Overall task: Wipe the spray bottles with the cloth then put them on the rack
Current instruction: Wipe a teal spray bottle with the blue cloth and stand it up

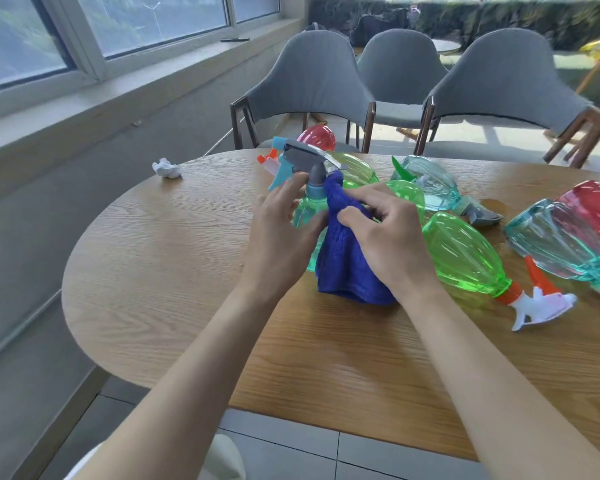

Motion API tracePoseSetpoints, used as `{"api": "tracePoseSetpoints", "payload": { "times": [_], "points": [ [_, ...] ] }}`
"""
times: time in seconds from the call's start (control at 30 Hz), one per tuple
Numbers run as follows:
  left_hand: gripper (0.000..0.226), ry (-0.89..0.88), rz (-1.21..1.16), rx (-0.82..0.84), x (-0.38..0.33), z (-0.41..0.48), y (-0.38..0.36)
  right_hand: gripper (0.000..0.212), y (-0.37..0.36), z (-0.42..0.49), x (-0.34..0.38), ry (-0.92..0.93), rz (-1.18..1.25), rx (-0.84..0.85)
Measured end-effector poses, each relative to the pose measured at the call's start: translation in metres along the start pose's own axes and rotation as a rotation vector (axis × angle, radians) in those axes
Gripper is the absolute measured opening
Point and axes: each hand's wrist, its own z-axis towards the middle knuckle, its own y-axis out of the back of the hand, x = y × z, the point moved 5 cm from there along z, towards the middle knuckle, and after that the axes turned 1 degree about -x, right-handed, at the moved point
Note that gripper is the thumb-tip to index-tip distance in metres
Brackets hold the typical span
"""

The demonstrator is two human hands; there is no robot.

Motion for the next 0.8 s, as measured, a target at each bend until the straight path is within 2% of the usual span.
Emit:
{"api": "tracePoseSetpoints", "payload": {
  "times": [0.07, 0.23, 0.33, 0.5, 0.63, 0.8],
  "points": [
    [0.051, 0.001, 0.005, 0.035, 0.001, -0.001, -0.005, 0.030, 0.001, 0.003, -0.004, -0.018, -0.002, 0.001],
    [0.061, 0.166, -0.195, 0.127, 0.003, 0.003, -0.003, 0.035, -0.002, 0.003, -0.008, -0.014, -0.037, -0.022],
    [0.050, 0.149, -0.180, 0.123, 0.005, 0.000, -0.005, 0.035, -0.008, 0.001, -0.007, 0.000, -0.008, -0.019],
    [0.047, 0.127, -0.107, 0.053, 0.012, 0.001, -0.008, 0.028, -0.010, -0.003, -0.008, -0.005, 0.037, -0.064],
    [0.031, 0.140, -0.063, 0.055, 0.013, -0.001, -0.010, 0.026, -0.007, -0.003, -0.008, -0.011, 0.067, -0.042],
    [0.046, 0.103, -0.123, 0.126, 0.010, -0.001, -0.006, 0.027, -0.001, 0.003, -0.011, -0.055, 0.140, -0.017]
  ]
}}
